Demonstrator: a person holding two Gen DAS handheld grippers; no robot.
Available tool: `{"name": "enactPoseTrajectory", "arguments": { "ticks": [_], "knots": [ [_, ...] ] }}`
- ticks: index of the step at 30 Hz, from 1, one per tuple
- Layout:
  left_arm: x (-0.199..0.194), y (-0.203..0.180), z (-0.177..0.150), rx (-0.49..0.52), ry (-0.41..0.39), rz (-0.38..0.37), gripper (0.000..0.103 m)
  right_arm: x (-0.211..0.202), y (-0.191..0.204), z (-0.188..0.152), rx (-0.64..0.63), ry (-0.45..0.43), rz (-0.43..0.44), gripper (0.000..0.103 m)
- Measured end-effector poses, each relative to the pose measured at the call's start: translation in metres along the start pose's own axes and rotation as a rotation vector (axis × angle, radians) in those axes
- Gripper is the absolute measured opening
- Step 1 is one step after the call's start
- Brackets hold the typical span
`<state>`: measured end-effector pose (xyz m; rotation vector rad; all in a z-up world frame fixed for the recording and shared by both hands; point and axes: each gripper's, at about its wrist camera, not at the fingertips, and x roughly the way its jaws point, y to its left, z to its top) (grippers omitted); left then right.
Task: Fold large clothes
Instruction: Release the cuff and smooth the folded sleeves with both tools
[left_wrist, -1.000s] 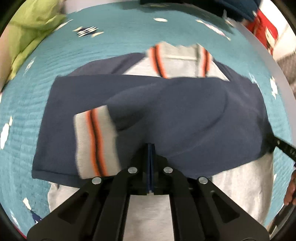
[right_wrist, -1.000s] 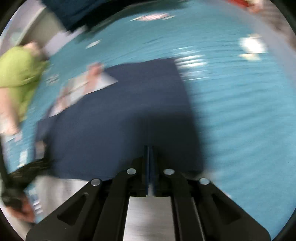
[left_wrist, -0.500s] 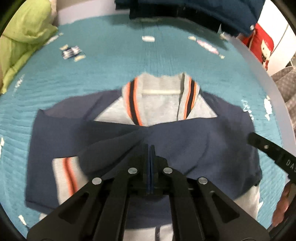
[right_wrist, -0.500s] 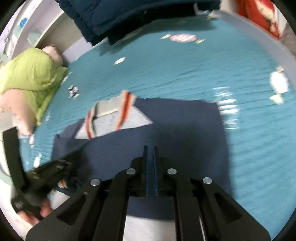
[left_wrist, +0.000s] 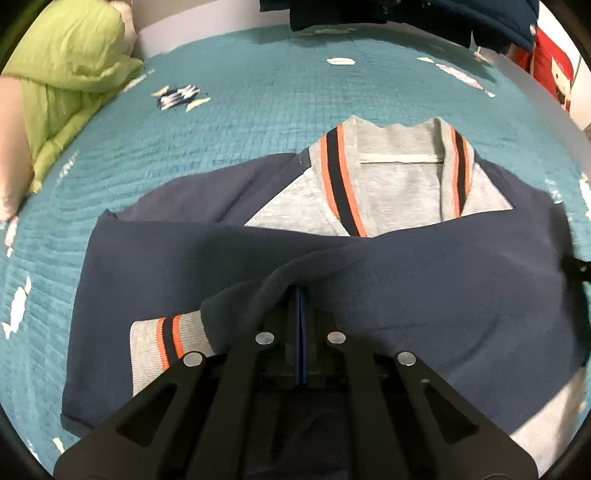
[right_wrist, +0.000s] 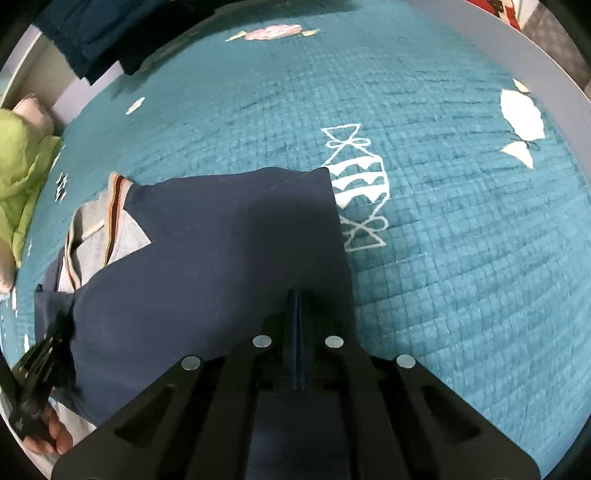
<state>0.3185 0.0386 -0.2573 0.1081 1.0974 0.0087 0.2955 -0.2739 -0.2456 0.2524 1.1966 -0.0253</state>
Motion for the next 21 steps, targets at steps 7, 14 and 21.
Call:
{"name": "enactPoseTrajectory", "arguments": {
  "ticks": [7,14,21],
  "knots": [
    [-0.041,-0.004,0.000,0.056,-0.022,0.001,0.005,-0.039,0.008,0.000,0.009,-0.056,0.071,0.060],
    [-0.093,0.045,0.006,-0.040,-0.064,-0.095,0.071,-0.059,-0.016,0.017,0.129,-0.126,0.115,0.094],
    [-0.056,0.113,0.035,-0.174,0.030,-0.062,0.078,-0.030,-0.022,0.041,0.122,-0.054,0.147,0.094]
  ]
}}
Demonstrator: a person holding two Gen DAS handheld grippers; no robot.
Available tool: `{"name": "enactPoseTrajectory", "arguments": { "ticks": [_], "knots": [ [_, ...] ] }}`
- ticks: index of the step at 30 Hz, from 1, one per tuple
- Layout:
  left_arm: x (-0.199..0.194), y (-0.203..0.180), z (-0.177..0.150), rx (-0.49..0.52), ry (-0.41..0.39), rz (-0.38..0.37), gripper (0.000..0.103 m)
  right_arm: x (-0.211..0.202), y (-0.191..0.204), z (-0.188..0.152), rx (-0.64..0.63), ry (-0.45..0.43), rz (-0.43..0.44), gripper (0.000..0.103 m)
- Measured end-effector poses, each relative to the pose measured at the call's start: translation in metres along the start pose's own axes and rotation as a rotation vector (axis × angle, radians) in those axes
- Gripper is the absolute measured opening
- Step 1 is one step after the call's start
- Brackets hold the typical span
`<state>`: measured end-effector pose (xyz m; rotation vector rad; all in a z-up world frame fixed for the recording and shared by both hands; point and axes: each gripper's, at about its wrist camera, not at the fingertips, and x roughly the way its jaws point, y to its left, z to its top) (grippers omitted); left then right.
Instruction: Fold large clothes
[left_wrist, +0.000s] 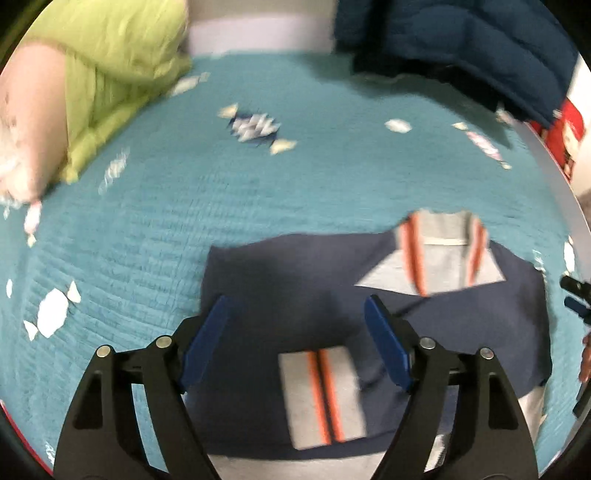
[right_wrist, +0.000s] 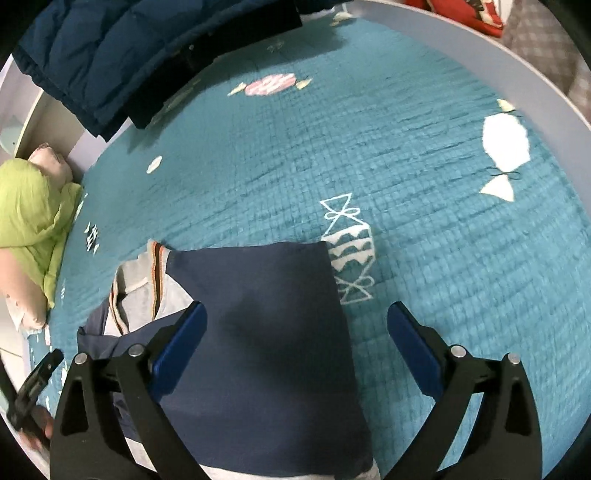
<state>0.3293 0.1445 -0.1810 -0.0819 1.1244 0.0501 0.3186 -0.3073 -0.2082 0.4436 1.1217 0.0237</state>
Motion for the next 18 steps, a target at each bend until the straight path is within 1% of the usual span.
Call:
{"name": "enactPoseTrajectory", "arguments": {
  "ticks": [1,4,6,8,9,10,11,12,13,14,15,16,17,18],
  "knots": [
    [0.009,0.010,0.003,-0.031,0.026,0.005,0.078,-0.002,-0.006,-0.001,0.010,0.011,0.004,0.094],
    [0.031,0.035,0.007,-0.111,0.066,-0.023,0.078,0.007,-0.008,0.003,0.024,0.022,0.002,0.094],
    [0.045,0.047,0.011,-0.155,0.079,-0.025,0.077,0.015,-0.006,0.007,0.031,0.024,-0.020,0.094],
    [0.059,0.054,0.015,-0.196,0.095,-0.046,0.077,0.025,-0.009,0.009,0.074,0.027,-0.035,0.092],
    [0.066,0.056,0.016,-0.214,0.091,-0.056,0.077,0.032,-0.010,0.009,0.107,0.040,-0.012,0.085],
    [0.074,0.059,0.015,-0.242,0.094,-0.058,0.077,0.039,-0.011,0.009,0.133,0.058,0.021,0.076],
    [0.082,0.061,0.014,-0.264,0.110,-0.049,0.076,0.044,-0.011,0.008,0.147,0.064,0.013,0.075],
    [0.087,0.061,0.010,-0.282,0.117,-0.028,0.072,0.046,-0.008,0.008,0.143,0.050,-0.020,0.073],
    [0.085,0.058,0.008,-0.278,0.090,-0.009,0.070,0.046,-0.004,0.008,0.128,0.040,-0.047,0.069],
    [0.082,0.055,0.006,-0.264,0.069,0.019,0.058,0.045,-0.001,0.008,0.118,0.033,-0.076,0.064],
    [0.080,0.053,0.004,-0.257,0.064,0.034,0.044,0.043,0.001,0.008,0.114,0.031,-0.112,0.049],
    [0.076,0.052,0.003,-0.255,0.059,0.046,0.035,0.043,0.000,0.008,0.116,0.030,-0.122,0.036],
    [0.072,0.051,0.003,-0.256,0.060,0.038,0.021,0.041,-0.003,0.009,0.125,0.032,-0.126,0.031],
    [0.068,0.050,0.004,-0.259,0.062,0.027,0.017,0.038,-0.007,0.009,0.135,0.036,-0.120,0.022]
  ]
}}
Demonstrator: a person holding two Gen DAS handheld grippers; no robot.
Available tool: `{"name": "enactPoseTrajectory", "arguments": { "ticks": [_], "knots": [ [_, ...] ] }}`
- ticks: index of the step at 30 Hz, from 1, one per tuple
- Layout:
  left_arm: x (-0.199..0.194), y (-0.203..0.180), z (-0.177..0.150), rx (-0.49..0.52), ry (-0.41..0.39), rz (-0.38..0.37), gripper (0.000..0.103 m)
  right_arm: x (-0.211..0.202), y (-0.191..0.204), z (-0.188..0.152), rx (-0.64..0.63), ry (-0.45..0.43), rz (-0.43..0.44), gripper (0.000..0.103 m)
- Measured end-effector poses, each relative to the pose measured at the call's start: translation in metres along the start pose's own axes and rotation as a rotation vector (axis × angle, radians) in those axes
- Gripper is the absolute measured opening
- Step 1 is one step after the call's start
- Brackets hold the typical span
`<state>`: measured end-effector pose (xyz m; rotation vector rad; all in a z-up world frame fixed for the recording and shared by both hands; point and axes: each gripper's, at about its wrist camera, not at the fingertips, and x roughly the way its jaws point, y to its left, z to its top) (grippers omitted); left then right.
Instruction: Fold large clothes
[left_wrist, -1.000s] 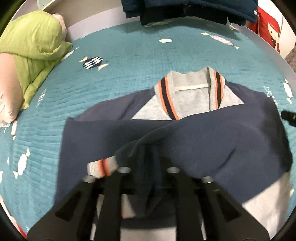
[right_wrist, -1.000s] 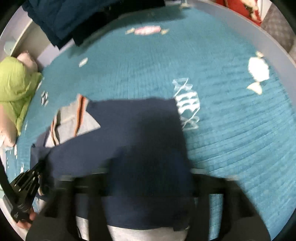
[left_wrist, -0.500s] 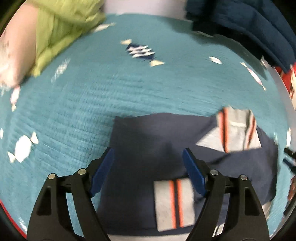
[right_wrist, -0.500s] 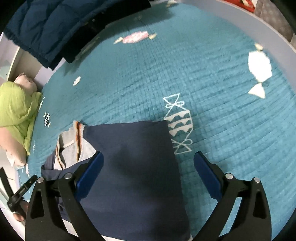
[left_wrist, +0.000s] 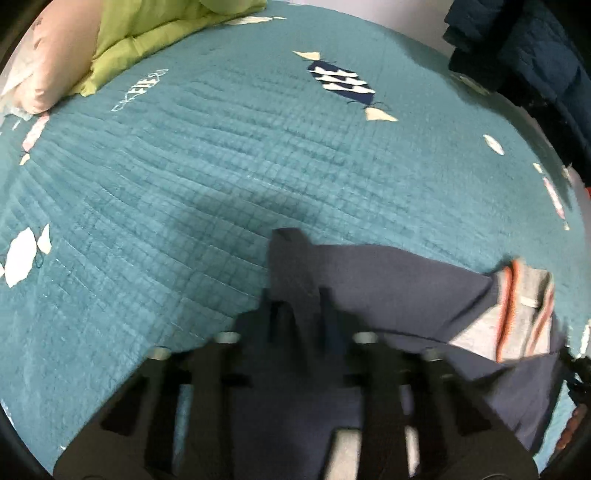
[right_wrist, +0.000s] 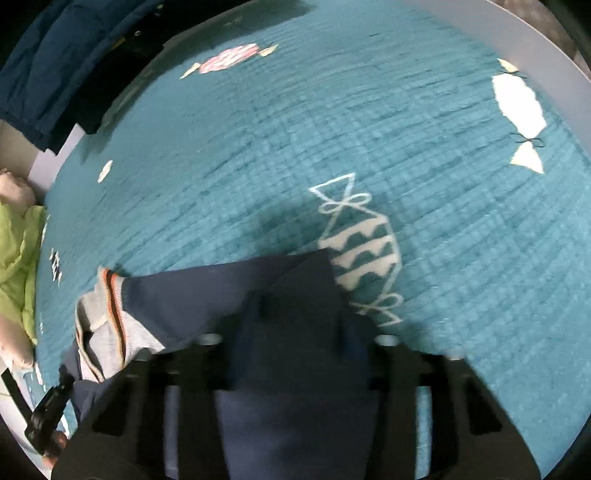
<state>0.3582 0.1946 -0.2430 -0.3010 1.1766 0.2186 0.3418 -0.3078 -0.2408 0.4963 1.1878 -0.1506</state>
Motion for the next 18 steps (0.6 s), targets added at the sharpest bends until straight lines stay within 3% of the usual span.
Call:
{"name": "enactPoseTrajectory", "arguments": {
  "ticks": [3,12,18],
  "knots": [
    [-0.013,-0.004,-0.002,0.016,-0.019,0.005,0.016,-0.010,-0.007,-0.001,0.006,-0.006,0.042,0.005],
    [-0.065,-0.005,-0.002,0.031,-0.077,-0.080,0.016,-0.061,-0.003,-0.011,-0.040,-0.082,0.098,0.004],
    [-0.102,-0.011,-0.010,0.077,-0.128,-0.087,0.016,-0.099,0.002,-0.028,-0.068,-0.139,0.132,0.004]
  ]
}}
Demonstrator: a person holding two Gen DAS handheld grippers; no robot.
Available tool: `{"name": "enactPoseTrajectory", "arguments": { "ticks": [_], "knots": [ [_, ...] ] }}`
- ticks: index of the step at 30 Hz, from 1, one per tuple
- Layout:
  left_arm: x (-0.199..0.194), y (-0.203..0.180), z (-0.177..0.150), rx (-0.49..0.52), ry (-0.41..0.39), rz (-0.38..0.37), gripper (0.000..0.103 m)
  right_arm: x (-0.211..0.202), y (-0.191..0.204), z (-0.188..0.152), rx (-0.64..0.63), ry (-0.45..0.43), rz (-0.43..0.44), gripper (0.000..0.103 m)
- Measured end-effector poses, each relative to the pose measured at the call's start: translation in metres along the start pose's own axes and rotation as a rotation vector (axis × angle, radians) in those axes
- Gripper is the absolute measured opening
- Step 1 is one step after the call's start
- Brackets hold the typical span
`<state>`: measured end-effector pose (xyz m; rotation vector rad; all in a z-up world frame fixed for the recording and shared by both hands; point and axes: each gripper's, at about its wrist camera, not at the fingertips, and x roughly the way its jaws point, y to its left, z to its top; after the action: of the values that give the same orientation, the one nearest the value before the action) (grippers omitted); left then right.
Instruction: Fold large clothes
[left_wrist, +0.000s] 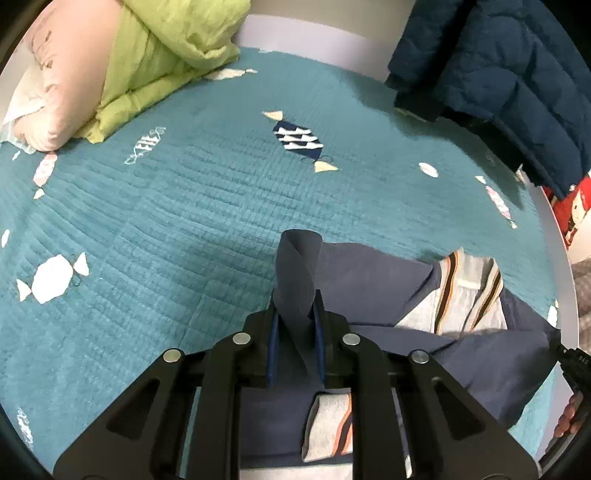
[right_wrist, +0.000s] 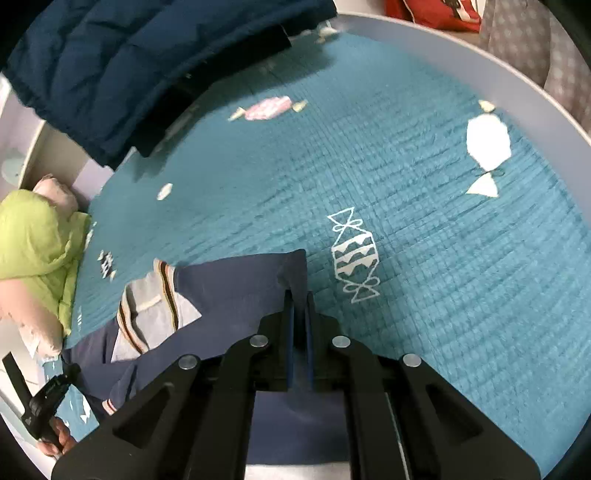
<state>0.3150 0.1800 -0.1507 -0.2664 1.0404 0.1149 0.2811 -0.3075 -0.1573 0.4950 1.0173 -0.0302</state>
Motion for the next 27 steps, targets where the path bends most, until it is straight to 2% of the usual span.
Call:
{"name": "enactPoseTrajectory", "arguments": {
  "ticks": [6,15,27],
  "knots": [
    [-0.033,0.003,-0.009,-0.014,-0.028,-0.019,0.016,-0.031,0.004,-0.015,-0.004,-0.035,0.018,0.004],
    [-0.069,0.001,-0.029,0.036,-0.069,-0.031,0.015,-0.070,0.005,-0.040,-0.017,-0.086,0.034,0.004],
    [-0.105,0.009,-0.067,0.105,-0.113,0.000,0.015,-0.114,-0.001,-0.083,-0.040,-0.138,0.060,0.004]
  ]
}}
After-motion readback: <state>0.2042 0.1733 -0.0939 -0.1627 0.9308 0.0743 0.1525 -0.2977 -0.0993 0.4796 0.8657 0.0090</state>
